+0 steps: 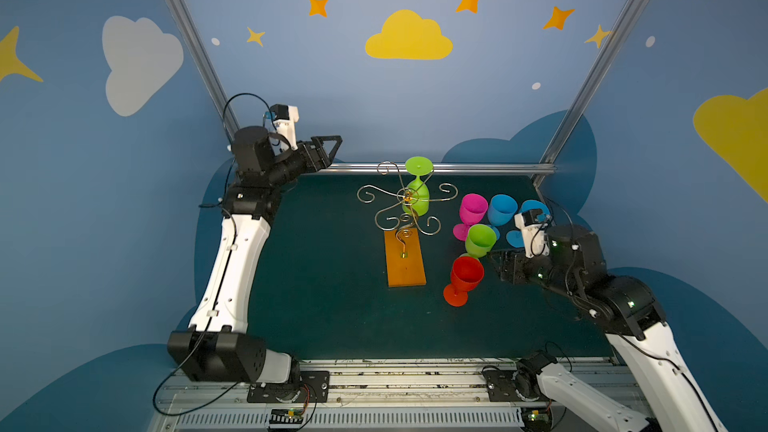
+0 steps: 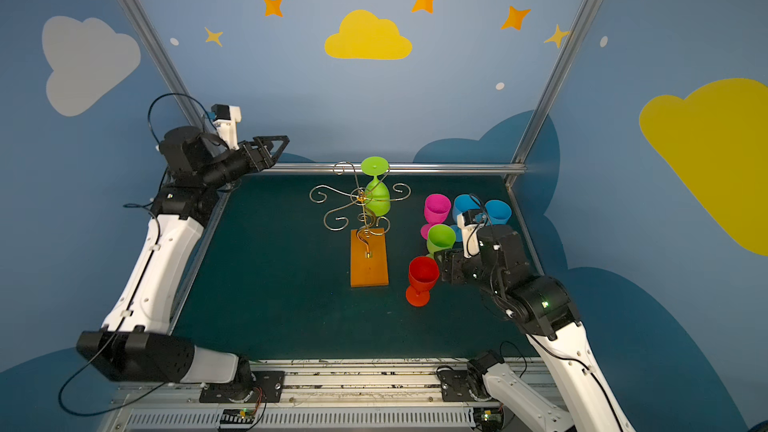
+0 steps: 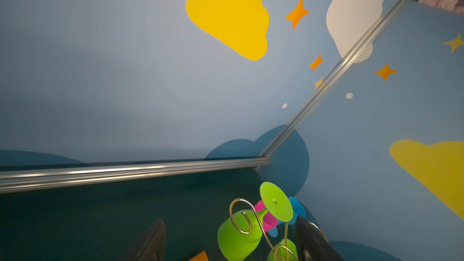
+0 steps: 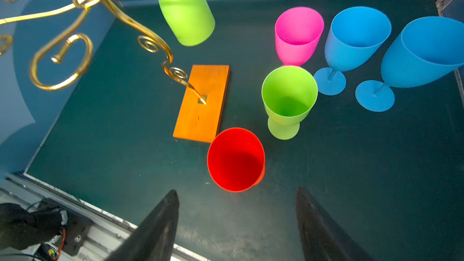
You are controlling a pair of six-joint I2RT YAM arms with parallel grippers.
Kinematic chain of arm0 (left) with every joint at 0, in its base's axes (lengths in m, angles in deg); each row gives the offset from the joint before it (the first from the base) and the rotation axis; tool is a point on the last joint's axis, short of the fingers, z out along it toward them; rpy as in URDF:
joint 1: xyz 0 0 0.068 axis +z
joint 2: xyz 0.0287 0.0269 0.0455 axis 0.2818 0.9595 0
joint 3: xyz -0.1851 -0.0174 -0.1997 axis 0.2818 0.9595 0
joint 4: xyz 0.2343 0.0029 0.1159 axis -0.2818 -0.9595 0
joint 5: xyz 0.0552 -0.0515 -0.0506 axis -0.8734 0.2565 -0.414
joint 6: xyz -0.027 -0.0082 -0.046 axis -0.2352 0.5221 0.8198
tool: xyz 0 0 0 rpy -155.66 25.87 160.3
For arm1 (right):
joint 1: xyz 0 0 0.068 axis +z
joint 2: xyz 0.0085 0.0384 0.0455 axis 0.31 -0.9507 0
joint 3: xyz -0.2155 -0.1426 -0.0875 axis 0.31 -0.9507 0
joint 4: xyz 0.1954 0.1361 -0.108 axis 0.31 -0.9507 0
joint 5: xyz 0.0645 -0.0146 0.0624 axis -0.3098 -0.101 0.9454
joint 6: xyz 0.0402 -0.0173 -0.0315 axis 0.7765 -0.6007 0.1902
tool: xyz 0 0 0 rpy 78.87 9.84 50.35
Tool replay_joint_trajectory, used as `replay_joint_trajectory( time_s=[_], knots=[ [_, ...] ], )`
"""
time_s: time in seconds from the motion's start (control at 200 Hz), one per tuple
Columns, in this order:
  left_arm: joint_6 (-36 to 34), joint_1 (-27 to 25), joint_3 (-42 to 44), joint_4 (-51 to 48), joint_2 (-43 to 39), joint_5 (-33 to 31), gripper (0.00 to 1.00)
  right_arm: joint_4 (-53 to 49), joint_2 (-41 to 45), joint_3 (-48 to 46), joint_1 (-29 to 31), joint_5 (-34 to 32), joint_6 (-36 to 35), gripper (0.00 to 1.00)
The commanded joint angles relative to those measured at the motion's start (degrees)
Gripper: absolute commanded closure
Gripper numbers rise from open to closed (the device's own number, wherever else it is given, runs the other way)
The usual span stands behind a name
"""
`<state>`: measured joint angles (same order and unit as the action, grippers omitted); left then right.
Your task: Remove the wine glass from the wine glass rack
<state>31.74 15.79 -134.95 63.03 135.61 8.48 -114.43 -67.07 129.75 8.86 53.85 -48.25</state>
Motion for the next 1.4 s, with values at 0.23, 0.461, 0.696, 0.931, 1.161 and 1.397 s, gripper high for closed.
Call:
replay_joint_trajectory(
  time_s=[0.23, 0.461, 0.696, 0.931, 1.161, 1.397],
  knots=[
    [-11.8, -5.9, -56.8, -42.2, 37.5, 13.7, 0.24, -0.7, 2.2, -0.4, -2.1, 4.9, -1.5, 0.27],
    [-9.5, -8.7, -57.6, -37.0, 43.3, 13.9, 0.25, -2.6, 3.8, 0.5, -2.2, 4.1, -1.7, 0.27],
    [-9.8, -8.5, -57.0, -34.1, 41.7, 11.7, 0.24, 1.6, -0.8, 5.7, -4.3, 6.0, -3.2, 0.27],
    [-10.4, -6.5, -43.2, -25.5, 29.5, 8.5, 0.20, 15.9, -15.7, 13.6, -16.2, 29.0, 1.4, 0.29],
    [-5.9, -2.3, -10.8, 0.5, 8.4, 4.5, 0.15, 25.1, -32.5, 24.4, -18.0, 38.5, 4.0, 0.30],
    [-4.6, 0.8, 14.7, 14.0, -7.2, -1.2, 0.08, 22.8, -46.5, 36.7, -16.3, 40.6, 2.4, 0.33]
  ],
)
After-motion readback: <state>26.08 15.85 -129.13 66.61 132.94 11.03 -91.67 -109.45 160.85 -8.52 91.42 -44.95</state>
